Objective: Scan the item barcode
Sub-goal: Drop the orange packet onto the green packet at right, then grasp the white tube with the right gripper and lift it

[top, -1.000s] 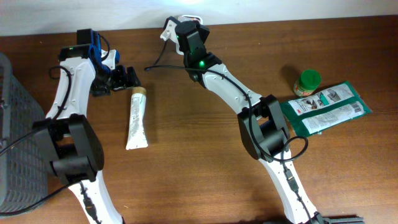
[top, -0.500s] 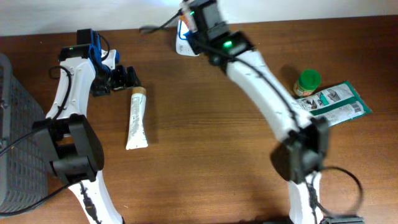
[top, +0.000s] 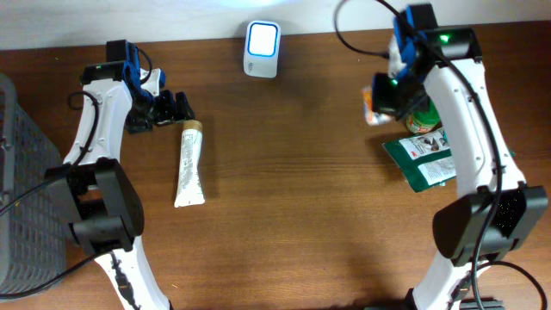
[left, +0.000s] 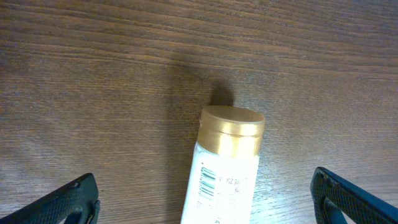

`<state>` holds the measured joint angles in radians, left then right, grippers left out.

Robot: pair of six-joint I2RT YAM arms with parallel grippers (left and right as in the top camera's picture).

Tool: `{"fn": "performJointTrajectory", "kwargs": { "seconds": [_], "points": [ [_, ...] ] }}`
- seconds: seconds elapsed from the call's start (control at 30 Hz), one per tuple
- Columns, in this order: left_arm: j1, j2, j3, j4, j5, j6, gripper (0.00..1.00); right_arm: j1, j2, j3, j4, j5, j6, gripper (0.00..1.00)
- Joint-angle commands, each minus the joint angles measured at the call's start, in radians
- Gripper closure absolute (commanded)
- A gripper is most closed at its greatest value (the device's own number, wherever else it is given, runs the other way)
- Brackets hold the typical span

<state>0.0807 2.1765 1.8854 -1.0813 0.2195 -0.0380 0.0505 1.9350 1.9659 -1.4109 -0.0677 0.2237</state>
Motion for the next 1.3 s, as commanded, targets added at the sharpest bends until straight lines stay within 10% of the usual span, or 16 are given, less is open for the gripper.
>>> {"fn": "performJointTrajectory", "kwargs": {
  "seconds": [0.0,0.3,0.43,0.9,1.27],
  "points": [
    [0.003,-0.028,0.015,-0.001,0.000,0.011,0.01,-0.107,0.005,-0.106,0.012,-0.008,0.083,0.96],
    [0.003,-0.028,0.015,-0.001,0.000,0.011,0.01,-0.336,0.005,-0.303,0.170,-0.008,0.204,0.96],
    [0.003,-0.028,0.015,-0.001,0.000,0.011,0.01,-0.343,0.005,-0.324,0.191,-0.027,0.200,0.36],
    [0.003,-0.028,0.015,-0.001,0.000,0.011,0.01,0.014,-0.031,-0.235,0.264,-0.277,0.091,0.34],
    [0.003,-0.028,0.015,-0.001,0.000,0.011,0.01,0.395,0.057,-0.314,0.605,-0.309,0.291,0.32]
  ]
}}
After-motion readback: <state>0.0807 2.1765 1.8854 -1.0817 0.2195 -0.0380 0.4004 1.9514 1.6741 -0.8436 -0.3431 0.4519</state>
